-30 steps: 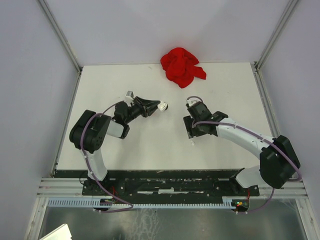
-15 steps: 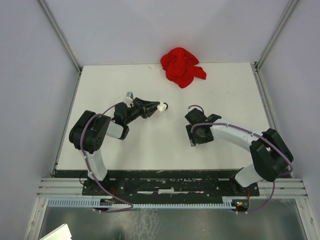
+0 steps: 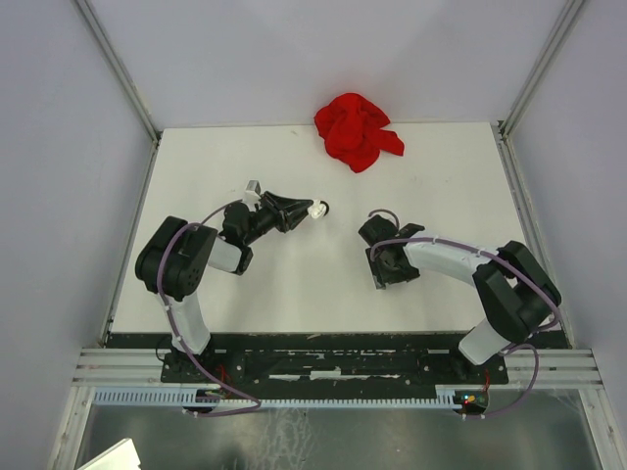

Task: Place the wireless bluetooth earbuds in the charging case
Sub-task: Pick up the earbud from the center of the board.

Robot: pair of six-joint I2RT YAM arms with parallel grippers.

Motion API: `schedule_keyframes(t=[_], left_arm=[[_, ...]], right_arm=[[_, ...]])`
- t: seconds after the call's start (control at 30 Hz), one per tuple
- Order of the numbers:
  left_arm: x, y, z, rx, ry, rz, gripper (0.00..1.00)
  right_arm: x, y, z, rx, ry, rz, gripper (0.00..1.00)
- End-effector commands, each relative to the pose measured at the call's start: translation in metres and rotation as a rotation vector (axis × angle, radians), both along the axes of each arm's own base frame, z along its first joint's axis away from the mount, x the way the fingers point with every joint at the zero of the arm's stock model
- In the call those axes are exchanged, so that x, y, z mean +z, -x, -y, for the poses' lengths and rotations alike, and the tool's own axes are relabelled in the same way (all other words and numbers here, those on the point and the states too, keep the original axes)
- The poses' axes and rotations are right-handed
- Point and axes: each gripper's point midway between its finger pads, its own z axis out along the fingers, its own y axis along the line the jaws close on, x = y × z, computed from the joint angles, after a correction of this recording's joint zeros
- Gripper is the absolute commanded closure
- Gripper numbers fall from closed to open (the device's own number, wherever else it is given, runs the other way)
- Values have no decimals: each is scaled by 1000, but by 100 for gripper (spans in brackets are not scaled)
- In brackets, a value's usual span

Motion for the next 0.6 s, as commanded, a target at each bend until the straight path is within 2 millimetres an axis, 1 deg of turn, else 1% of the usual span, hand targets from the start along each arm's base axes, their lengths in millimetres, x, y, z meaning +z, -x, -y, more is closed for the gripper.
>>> schedule_keyframes(t=[0.0,0.27,0.57], left_arm=[[19,4,1,-13,8,107,97],[19,4,-2,-10,14,106,97],[20,2,-21,21,11,106,97]], right_arm=[[-3,-12,-5,-14,4,34,31],[-7,-20,-25,16,-36,27,31],[-10,-38,-51,50,-60,32,31]])
